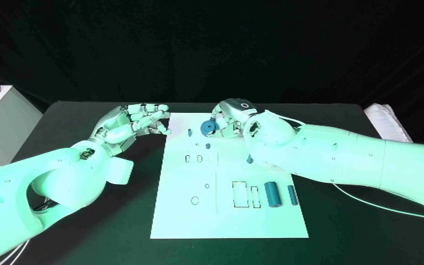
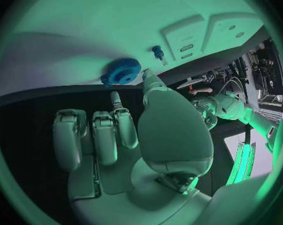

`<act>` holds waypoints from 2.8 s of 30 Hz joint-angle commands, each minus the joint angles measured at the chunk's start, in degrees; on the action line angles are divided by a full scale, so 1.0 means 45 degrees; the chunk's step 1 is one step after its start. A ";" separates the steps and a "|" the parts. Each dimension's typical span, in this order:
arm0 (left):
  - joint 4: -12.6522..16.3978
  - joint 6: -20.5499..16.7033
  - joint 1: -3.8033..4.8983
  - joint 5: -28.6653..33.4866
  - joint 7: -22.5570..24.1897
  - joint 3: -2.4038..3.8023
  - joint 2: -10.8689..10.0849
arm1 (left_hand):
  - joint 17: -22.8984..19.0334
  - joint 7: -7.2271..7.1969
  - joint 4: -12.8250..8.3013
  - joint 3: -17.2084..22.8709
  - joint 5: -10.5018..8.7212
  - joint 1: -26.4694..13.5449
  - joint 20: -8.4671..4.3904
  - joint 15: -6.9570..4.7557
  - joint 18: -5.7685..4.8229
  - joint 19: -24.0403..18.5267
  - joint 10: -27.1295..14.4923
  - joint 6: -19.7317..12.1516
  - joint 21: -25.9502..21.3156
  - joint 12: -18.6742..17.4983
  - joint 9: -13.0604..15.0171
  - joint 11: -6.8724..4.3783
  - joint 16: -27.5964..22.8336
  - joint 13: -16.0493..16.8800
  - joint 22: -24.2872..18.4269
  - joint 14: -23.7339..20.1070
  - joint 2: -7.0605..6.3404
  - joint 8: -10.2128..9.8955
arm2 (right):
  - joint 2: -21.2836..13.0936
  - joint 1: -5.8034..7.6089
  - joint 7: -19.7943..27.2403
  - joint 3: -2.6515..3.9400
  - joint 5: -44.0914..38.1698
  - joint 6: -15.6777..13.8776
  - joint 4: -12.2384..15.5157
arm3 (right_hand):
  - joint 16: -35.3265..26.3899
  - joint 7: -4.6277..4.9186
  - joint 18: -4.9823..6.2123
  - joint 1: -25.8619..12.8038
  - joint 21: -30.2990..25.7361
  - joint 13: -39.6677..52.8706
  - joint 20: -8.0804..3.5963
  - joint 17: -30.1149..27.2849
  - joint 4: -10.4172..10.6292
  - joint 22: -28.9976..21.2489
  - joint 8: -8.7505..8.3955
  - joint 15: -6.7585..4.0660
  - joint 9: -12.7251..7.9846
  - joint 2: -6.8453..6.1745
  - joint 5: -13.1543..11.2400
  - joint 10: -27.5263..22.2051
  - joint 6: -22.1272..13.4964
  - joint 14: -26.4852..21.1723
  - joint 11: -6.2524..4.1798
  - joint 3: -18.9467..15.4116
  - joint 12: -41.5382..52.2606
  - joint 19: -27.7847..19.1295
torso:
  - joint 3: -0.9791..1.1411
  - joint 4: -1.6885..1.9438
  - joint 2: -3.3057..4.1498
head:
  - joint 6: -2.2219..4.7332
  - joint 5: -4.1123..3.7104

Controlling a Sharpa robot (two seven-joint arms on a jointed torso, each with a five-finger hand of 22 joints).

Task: Assemble the parts on the task board

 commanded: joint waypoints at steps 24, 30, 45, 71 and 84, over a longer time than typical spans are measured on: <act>-0.0026 0.0243 0.0016 0.0039 0.0072 0.0008 -0.0049 | 0.0020 0.0067 -0.0008 0.0058 -0.0005 -0.0053 0.0038 0.0024 -0.0014 -0.0088 -0.0115 -0.0026 0.0041 -0.0032 -0.0006 0.0014 0.0044 0.0009 0.0013 -0.0081 0.0094 -0.0087 | -0.0846 0.0116 0.1076 0.0077 0.2031 -0.0274 0.0919 | 0.0095 -0.0091 -0.0133 0.0375 0.0307 0.2366 0.0004 0.3345 -0.0085 0.2520 0.0122 -0.0015 -0.0093 0.0610 0.0797 0.0452 0.0356 0.1325 -0.0068 0.0624 0.0554 0.0916 | 0.0073 -0.0080 0.0036 | 0.0095 0.0053; -0.0038 0.0248 0.0016 0.0039 0.0068 0.0008 -0.0031 | 0.0020 0.0067 -0.0008 0.0058 -0.0005 -0.0053 0.0038 0.0024 -0.0014 -0.0088 -0.0115 -0.0026 0.0041 -0.0032 -0.0006 0.0014 0.0044 0.0009 0.0013 -0.0081 0.0094 -0.0087 | -0.0334 0.0075 0.1003 0.0044 0.2063 0.0072 0.0418 | 0.0095 -0.0080 -0.0139 0.0458 0.0327 0.2394 0.0009 0.3345 -0.0108 0.2542 0.0095 -0.0004 -0.0118 0.0647 0.0938 0.0478 0.0329 0.1325 -0.0057 0.0715 0.0588 0.0928 | 0.0079 -0.0115 0.0029 | 0.0034 0.0083; -0.0077 0.0272 0.0016 0.0030 0.0052 0.0008 0.0013 | 0.0028 0.0069 -0.0054 0.0105 -0.0005 -0.0086 0.0047 0.0029 -0.0011 -0.0152 -0.0128 -0.0028 0.0107 -0.0030 -0.0002 0.0018 0.0061 0.0010 0.0060 -0.0111 0.0091 -0.0107 | 0.0495 0.0020 0.0691 -0.0004 0.1989 0.1180 -0.0586 | 0.0095 -0.0056 -0.0116 0.0527 0.0254 0.2337 0.0023 0.3345 -0.0105 0.2472 0.0039 0.0014 -0.0166 0.0594 0.1273 0.0413 0.0269 0.1325 -0.0036 0.0813 0.0508 0.0890 | 0.0086 -0.0130 0.0022 | -0.0058 0.0138; -0.0126 0.0290 0.0015 0.0026 0.0037 0.0008 -0.0031 | 0.0028 0.0069 -0.0054 0.0105 -0.0005 -0.0086 0.0047 0.0029 -0.0011 -0.0152 -0.0128 -0.0028 0.0107 -0.0030 -0.0002 0.0018 0.0061 0.0010 0.0060 -0.0111 0.0091 -0.0107 | 0.0006 -0.0029 0.0449 -0.0029 0.1630 0.0657 -0.0141 | 0.0095 -0.0066 -0.0124 0.0464 0.0280 0.2399 0.0030 0.3345 -0.0088 0.2501 0.0078 0.0018 -0.0163 0.0586 0.1313 0.0468 0.0352 0.1325 -0.0039 0.0831 0.0586 0.0903 | 0.0120 -0.0140 0.0023 | -0.0092 0.0168; -0.0139 0.0294 0.0015 0.0026 0.0040 0.0008 -0.0059 | 0.0031 0.0074 -0.0067 0.0124 -0.0005 -0.0113 0.0053 0.0035 -0.0011 -0.0184 -0.0137 -0.0028 0.0135 -0.0031 0.0000 0.0022 0.0066 0.0010 0.0080 -0.0127 0.0092 -0.0117 | -0.0386 -0.0039 0.0614 -0.0028 0.1807 0.0617 0.0320 | 0.0095 -0.0073 -0.0129 0.0449 0.0295 0.2411 0.0030 0.3345 -0.0089 0.2517 0.0099 0.0015 -0.0158 0.0562 0.1302 0.0481 0.0393 0.1325 -0.0046 0.0826 0.0601 0.0911 | 0.0119 -0.0152 0.0020 | -0.0101 0.0150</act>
